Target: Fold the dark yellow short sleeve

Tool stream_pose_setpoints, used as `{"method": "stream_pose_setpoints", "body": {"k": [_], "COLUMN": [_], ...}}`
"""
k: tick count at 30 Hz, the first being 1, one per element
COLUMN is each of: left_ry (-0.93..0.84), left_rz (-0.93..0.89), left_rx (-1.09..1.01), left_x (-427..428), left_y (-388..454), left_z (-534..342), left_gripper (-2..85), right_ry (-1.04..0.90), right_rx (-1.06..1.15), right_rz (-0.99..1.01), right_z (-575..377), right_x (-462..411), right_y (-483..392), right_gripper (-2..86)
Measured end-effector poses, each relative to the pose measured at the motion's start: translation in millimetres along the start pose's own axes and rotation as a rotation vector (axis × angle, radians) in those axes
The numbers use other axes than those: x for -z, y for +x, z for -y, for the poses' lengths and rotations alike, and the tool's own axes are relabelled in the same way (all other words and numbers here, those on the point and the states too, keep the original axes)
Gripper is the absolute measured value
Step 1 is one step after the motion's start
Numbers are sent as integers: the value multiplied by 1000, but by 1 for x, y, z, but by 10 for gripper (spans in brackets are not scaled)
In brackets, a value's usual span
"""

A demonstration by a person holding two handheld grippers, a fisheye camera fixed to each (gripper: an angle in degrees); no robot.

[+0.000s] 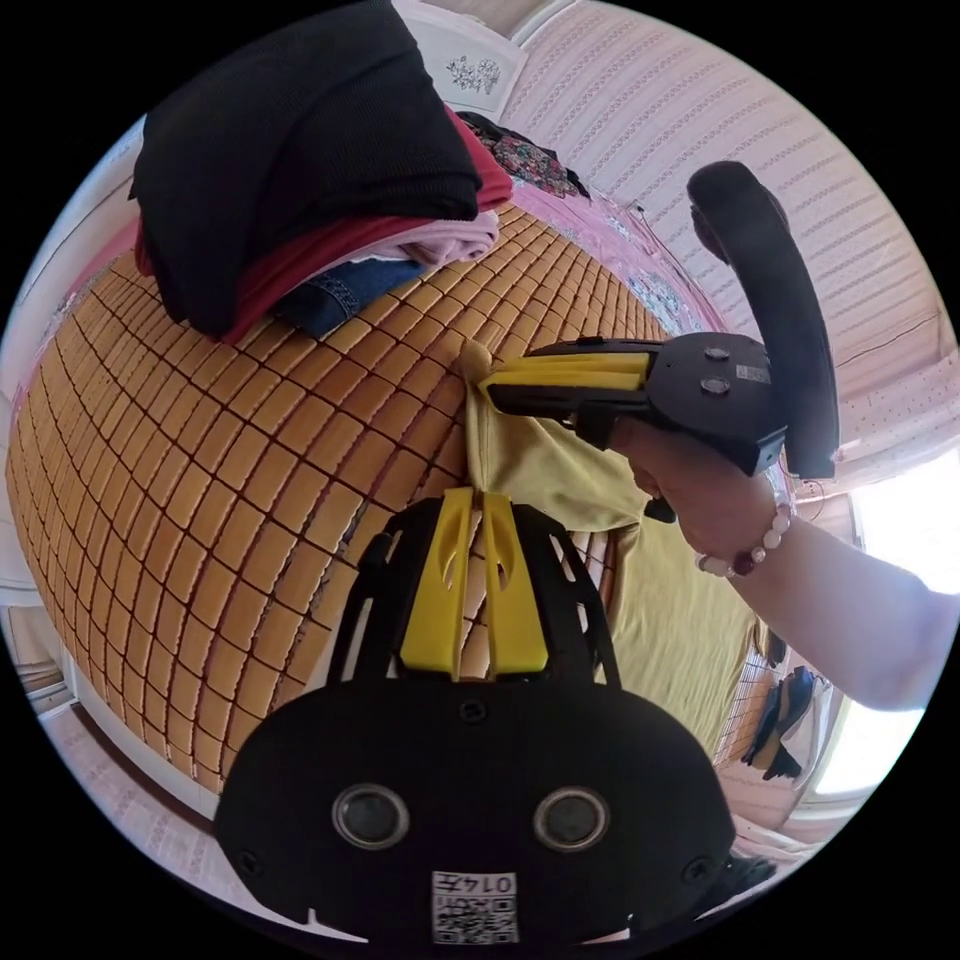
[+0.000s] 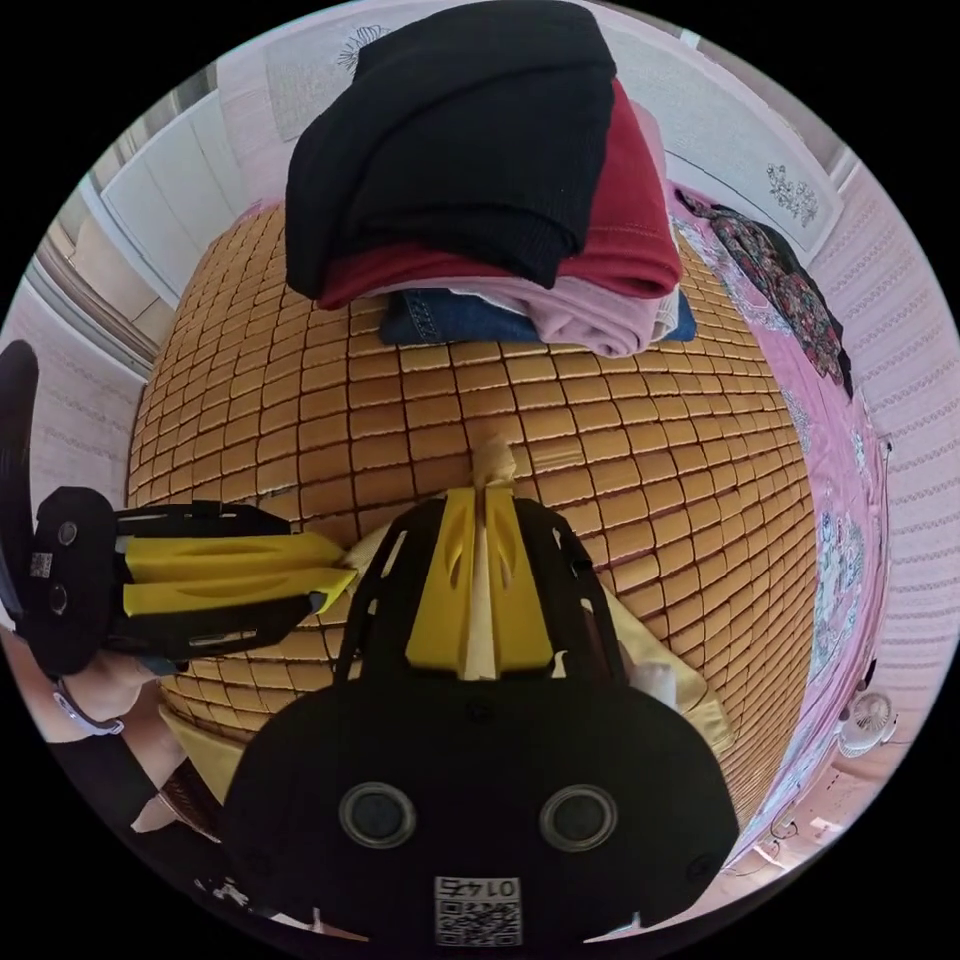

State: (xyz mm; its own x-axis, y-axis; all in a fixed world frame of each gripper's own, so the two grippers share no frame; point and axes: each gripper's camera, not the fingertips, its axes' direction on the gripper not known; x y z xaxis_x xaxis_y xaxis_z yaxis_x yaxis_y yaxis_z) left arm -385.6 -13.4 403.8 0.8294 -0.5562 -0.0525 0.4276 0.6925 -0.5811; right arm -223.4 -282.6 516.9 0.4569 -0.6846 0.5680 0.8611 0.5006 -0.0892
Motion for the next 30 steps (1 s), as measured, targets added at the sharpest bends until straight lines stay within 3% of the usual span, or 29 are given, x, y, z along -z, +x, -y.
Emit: {"method": "stream_pose_setpoints", "body": {"k": [3, 12, 15, 17, 22, 30], "left_ry": [40, 193, 117, 34, -117, -118], "left_rz": [-14, -340, -460, -482, -422, -63], "left_rx": [-24, -451, -603, -630, -568, -657], "left_x": [4, 48, 41, 23, -22, -69], "left_y": [7, 100, 142, 155, 156, 177], "left_z": [-5, -35, -59, -71, -81, -61], "left_gripper": [-9, -4, 13, 33, 50, 55], "right_ry": [22, 513, 500, 390, 117, 269], "right_rx": [-52, -496, -580, -645, -725, -653], "right_rz": [57, 191, 112, 85, 113, 127], "right_z": [-6, -173, -251, -302, -357, -308], "right_x": [8, 131, 162, 163, 133, 118], "right_y": [12, 76, 68, 60, 56, 115], "right_gripper": [-1, 1, 11, 37, 78, 71]}}
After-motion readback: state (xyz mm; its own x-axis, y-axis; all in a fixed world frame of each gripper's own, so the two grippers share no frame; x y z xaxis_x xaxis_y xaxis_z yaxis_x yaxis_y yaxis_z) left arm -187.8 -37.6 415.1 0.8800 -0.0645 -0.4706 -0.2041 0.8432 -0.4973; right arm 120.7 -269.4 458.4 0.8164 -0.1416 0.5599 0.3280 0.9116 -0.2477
